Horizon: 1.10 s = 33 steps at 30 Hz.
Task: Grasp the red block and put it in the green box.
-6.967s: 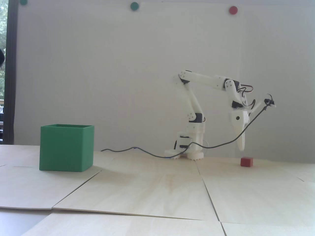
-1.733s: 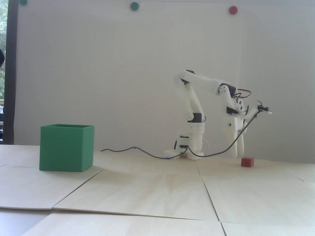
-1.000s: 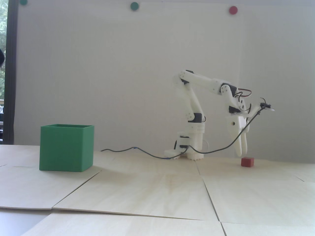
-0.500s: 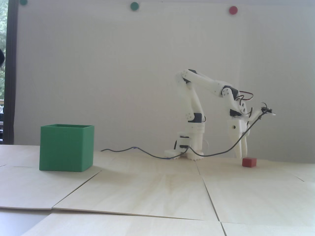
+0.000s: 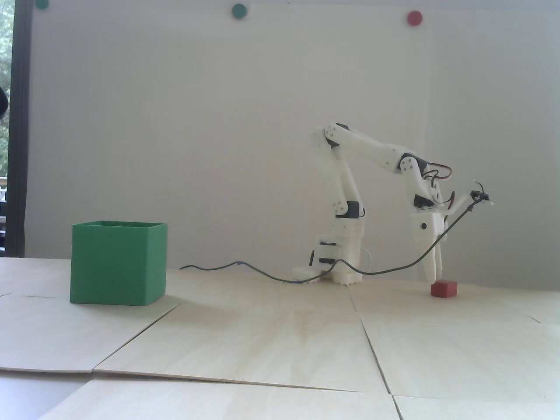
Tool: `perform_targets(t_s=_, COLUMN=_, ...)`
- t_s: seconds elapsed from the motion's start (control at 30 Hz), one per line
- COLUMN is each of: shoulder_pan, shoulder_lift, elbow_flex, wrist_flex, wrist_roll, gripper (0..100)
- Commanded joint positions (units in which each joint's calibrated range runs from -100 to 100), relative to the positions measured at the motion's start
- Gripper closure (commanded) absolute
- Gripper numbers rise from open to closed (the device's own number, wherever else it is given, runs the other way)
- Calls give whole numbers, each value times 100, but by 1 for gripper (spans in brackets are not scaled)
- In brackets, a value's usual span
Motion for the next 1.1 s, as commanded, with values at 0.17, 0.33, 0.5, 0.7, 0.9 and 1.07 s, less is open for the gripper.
perform_targets(t_s=0.17, shoulder_pan=-103, shoulder_lift=-72, elbow_flex=-314, wrist_flex=-56, wrist_roll=40, gripper=74)
perform_targets(t_s=0.33, shoulder_pan=-87, shoulder_lift=-72, elbow_flex=-314, wrist_flex=391, wrist_roll=430, gripper=74)
perform_targets(t_s=0.5, shoulder_pan=-55, shoulder_lift=-72, elbow_flex=-314, wrist_flex=560, wrist_roll=529, gripper=74)
perform_targets(t_s=0.7, shoulder_pan=-15, shoulder_lift=-72, elbow_flex=-322, wrist_flex=96, wrist_roll=243, gripper=74)
perform_targets(t_s=0.9, shoulder_pan=90, shoulder_lift=-72, elbow_flex=-243, wrist_flex=-840, wrist_roll=-678, gripper=74)
perform_targets(t_s=1.07, shoulder_pan=90, shoulder_lift=-72, elbow_flex=-234, wrist_flex=-890, wrist_roll=-741, gripper=74)
